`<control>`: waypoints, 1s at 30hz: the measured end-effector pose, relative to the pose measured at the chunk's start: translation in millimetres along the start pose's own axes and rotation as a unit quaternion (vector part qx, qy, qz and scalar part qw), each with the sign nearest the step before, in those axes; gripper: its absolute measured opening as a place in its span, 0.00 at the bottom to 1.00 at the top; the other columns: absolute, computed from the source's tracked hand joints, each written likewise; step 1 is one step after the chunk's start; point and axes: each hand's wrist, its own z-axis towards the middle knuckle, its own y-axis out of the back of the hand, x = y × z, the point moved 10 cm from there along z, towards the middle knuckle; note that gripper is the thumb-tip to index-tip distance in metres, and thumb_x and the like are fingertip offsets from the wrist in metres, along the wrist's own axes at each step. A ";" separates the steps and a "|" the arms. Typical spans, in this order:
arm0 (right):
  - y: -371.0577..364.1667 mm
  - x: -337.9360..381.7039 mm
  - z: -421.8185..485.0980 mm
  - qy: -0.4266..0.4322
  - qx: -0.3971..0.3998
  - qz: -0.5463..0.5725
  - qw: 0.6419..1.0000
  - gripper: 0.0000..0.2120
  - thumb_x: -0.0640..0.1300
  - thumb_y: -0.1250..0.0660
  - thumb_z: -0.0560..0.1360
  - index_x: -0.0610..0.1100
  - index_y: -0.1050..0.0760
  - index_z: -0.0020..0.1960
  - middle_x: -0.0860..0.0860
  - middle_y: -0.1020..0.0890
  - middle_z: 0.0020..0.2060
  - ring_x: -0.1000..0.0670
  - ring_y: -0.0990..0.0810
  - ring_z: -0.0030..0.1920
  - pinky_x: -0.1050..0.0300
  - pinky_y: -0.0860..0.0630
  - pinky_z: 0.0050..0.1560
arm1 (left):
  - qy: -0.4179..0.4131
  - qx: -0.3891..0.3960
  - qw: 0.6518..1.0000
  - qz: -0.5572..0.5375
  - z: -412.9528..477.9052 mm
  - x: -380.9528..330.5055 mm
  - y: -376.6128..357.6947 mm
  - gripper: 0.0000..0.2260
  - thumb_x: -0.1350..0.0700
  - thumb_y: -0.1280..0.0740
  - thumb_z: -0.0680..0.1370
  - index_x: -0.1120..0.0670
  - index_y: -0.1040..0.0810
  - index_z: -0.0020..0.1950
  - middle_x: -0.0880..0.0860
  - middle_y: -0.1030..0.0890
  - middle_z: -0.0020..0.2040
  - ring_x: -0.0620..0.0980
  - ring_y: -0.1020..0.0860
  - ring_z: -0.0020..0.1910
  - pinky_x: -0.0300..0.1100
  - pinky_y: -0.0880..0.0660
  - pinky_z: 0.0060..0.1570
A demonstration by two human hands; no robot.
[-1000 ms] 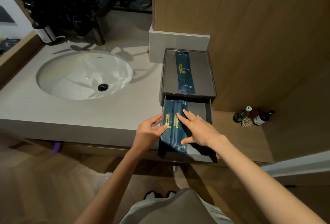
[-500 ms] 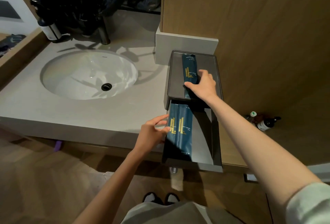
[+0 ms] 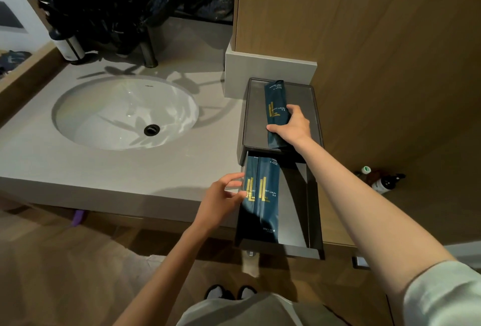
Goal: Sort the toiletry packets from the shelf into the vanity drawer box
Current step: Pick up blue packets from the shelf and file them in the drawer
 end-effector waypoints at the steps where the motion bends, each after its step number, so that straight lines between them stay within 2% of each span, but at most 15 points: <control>1: 2.2 -2.0 -0.7 -0.001 -0.006 0.015 1.000 0.36 0.47 0.24 0.68 0.45 0.37 0.71 0.45 0.26 0.66 0.43 0.28 0.66 0.48 0.27 0.65 | 0.002 0.001 1.000 0.006 0.4 -0.4 0.6 0.19 0.56 0.31 0.76 0.50 0.27 0.67 0.49 0.21 0.61 0.41 0.20 0.44 0.28 0.25 0.42; 4: 12.1 -6.7 -5.5 -0.016 -0.015 0.066 0.998 0.31 0.45 0.26 0.70 0.46 0.33 0.70 0.46 0.27 0.67 0.45 0.27 0.66 0.49 0.27 0.65 | 0.011 -0.007 1.000 0.005 2.2 -2.0 4.3 0.18 0.59 0.32 0.75 0.50 0.26 0.65 0.51 0.20 0.60 0.37 0.22 0.42 0.30 0.25 0.43; 7: 31.1 -0.8 -25.5 -0.014 -0.012 0.113 0.993 0.27 0.44 0.28 0.72 0.45 0.32 0.69 0.47 0.27 0.66 0.48 0.27 0.64 0.55 0.26 0.60 | 0.025 -0.023 0.999 -0.003 2.8 -4.9 7.3 0.19 0.61 0.33 0.76 0.52 0.27 0.67 0.49 0.22 0.58 0.39 0.25 0.47 0.19 0.30 0.40; 9: 47.1 8.2 -47.9 0.010 -0.003 0.141 0.990 0.26 0.43 0.28 0.73 0.45 0.31 0.69 0.49 0.26 0.65 0.53 0.27 0.59 0.58 0.27 0.57 | 0.028 -0.019 0.999 -0.017 2.7 -5.9 4.9 0.21 0.61 0.33 0.76 0.53 0.29 0.69 0.50 0.23 0.59 0.38 0.24 0.48 0.18 0.30 0.39; 12: 69.0 14.7 -93.5 0.036 0.030 0.170 0.984 0.25 0.43 0.29 0.73 0.47 0.31 0.68 0.59 0.22 0.54 0.60 0.21 0.49 0.66 0.22 0.49 | 0.028 -0.016 0.999 -0.029 -0.8 -7.3 0.1 0.22 0.61 0.33 0.76 0.53 0.30 0.70 0.50 0.24 0.60 0.35 0.22 0.43 0.23 0.27 0.40; 14: 78.9 9.7 -126.2 0.038 0.058 0.182 0.981 0.25 0.43 0.29 0.73 0.50 0.31 0.68 0.63 0.21 0.48 0.62 0.18 0.45 0.68 0.21 0.42 | 0.028 -0.026 0.999 -0.037 -3.6 -7.5 -1.1 0.22 0.61 0.33 0.77 0.53 0.30 0.70 0.49 0.24 0.60 0.42 0.20 0.47 0.25 0.26 0.42; 17: 83.2 -10.0 -171.9 0.011 0.110 0.219 0.969 0.23 0.41 0.29 0.73 0.52 0.29 0.66 0.59 0.17 0.48 0.61 0.17 0.46 0.66 0.21 0.41 | 0.028 -0.041 0.998 -0.035 -8.0 -8.8 -1.5 0.20 0.60 0.33 0.77 0.52 0.29 0.69 0.48 0.23 0.60 0.49 0.19 0.52 0.29 0.24 0.44; 21: 75.4 -42.8 -219.3 -0.039 0.181 0.215 0.959 0.23 0.40 0.29 0.73 0.55 0.29 0.64 0.58 0.14 0.46 0.58 0.16 0.47 0.67 0.22 0.39 | 0.037 -0.060 0.997 -0.034 -12.0 -9.1 -0.1 0.20 0.60 0.33 0.77 0.53 0.27 0.69 0.46 0.22 0.59 0.43 0.19 0.43 0.27 0.24 0.38; 23: 71.7 -59.3 -234.0 -0.058 0.204 0.192 0.958 0.23 0.41 0.29 0.73 0.56 0.29 0.64 0.57 0.14 0.46 0.57 0.15 0.47 0.67 0.22 0.40 | 0.035 -0.073 0.996 -0.029 -13.5 -12.5 1.6 0.19 0.60 0.33 0.77 0.53 0.27 0.68 0.49 0.21 0.61 0.44 0.19 0.43 0.30 0.24 0.42; 25: 68.7 -73.1 -243.1 -0.075 0.217 0.163 0.960 0.23 0.43 0.30 0.74 0.57 0.30 0.65 0.56 0.15 0.47 0.58 0.16 0.46 0.69 0.23 0.39 | 0.037 -0.077 0.996 -0.026 -15.8 -16.2 1.3 0.19 0.60 0.33 0.77 0.52 0.27 0.68 0.50 0.21 0.63 0.44 0.20 0.45 0.34 0.25 0.48; 28: 63.7 -87.7 -247.4 -0.100 0.211 0.159 0.959 0.22 0.43 0.31 0.75 0.55 0.31 0.66 0.55 0.17 0.48 0.57 0.16 0.44 0.69 0.23 0.39 | 0.041 -0.077 0.996 -0.017 -19.1 -19.0 -0.3 0.19 0.60 0.34 0.78 0.53 0.28 0.69 0.50 0.23 0.65 0.37 0.25 0.46 0.33 0.30 0.51; 30: 59.9 -91.8 -242.4 -0.111 0.187 0.166 0.962 0.23 0.42 0.31 0.75 0.52 0.32 0.67 0.55 0.19 0.48 0.56 0.18 0.46 0.65 0.21 0.44 | 0.039 -0.080 0.996 -0.016 -19.6 -18.8 -1.1 0.20 0.60 0.34 0.78 0.53 0.28 0.69 0.51 0.24 0.66 0.32 0.27 0.42 0.33 0.29 0.51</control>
